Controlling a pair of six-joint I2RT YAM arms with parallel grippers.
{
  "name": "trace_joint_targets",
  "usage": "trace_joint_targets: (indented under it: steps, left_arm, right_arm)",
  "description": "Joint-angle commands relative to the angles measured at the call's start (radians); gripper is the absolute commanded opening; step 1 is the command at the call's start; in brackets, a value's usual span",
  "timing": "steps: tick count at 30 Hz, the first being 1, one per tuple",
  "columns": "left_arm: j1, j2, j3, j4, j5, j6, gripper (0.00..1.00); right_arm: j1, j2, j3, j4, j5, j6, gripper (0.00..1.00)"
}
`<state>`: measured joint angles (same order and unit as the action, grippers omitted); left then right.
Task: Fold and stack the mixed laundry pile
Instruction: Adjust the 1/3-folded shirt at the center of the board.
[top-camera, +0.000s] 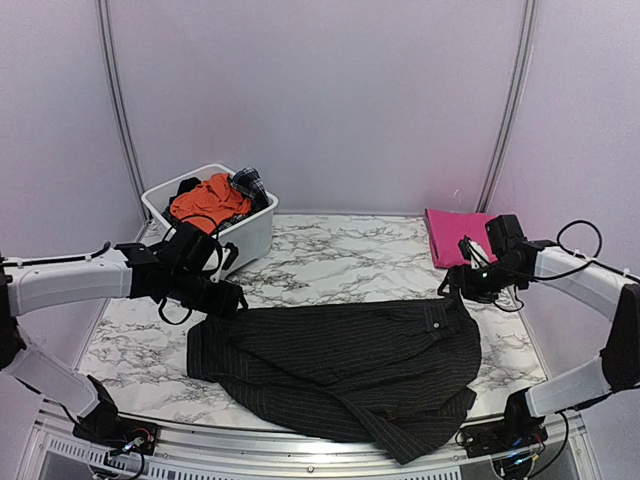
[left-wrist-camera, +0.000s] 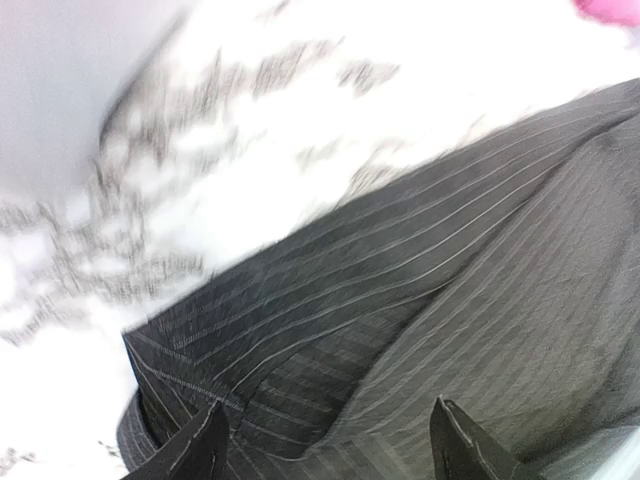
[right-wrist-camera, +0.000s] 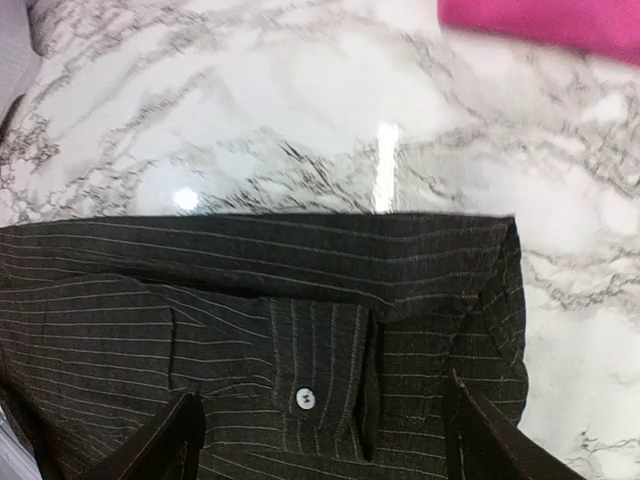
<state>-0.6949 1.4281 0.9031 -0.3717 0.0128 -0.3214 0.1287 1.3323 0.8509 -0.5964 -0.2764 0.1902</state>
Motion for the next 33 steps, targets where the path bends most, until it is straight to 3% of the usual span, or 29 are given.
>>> trace_joint_targets:
  steps: [1, 7, 10, 13, 18, 22, 28, 33]
  left_arm:
    - [-0.052, -0.03, 0.041, -0.053, -0.032, 0.048, 0.69]
    - [-0.099, 0.11, 0.011, -0.05, -0.088, -0.026, 0.51]
    - [-0.067, 0.166, -0.026, -0.036, -0.131, -0.084, 0.4]
    - [-0.018, 0.191, -0.048, -0.034, -0.168, -0.112, 0.36]
    - [0.098, 0.229, -0.039, -0.034, -0.238, -0.094, 0.32]
    - [0.185, 0.28, 0.042, -0.048, -0.264, -0.038, 0.31]
    - [0.189, 0.182, 0.16, -0.083, -0.285, 0.093, 0.44]
    - [0.082, 0.024, 0.136, -0.049, -0.148, 0.207, 0.67]
  right_arm:
    - [0.092, -0.035, 0.057, -0.065, 0.032, -0.035, 0.76]
    - [0.145, 0.033, -0.02, 0.032, -0.086, 0.028, 0.7]
    - [0.146, 0.138, -0.048, 0.079, -0.147, 0.041, 0.68]
    - [0.146, 0.232, -0.046, 0.129, -0.162, 0.041, 0.67]
    - [0.145, 0.412, 0.085, 0.18, -0.163, 0.041, 0.67]
    - [0.145, 0.572, 0.283, 0.183, -0.22, 0.041, 0.67]
    - [0.142, 0.608, 0.511, 0.089, -0.246, -0.004, 0.68]
    - [0.141, 0.457, 0.435, 0.039, -0.286, -0.026, 0.69]
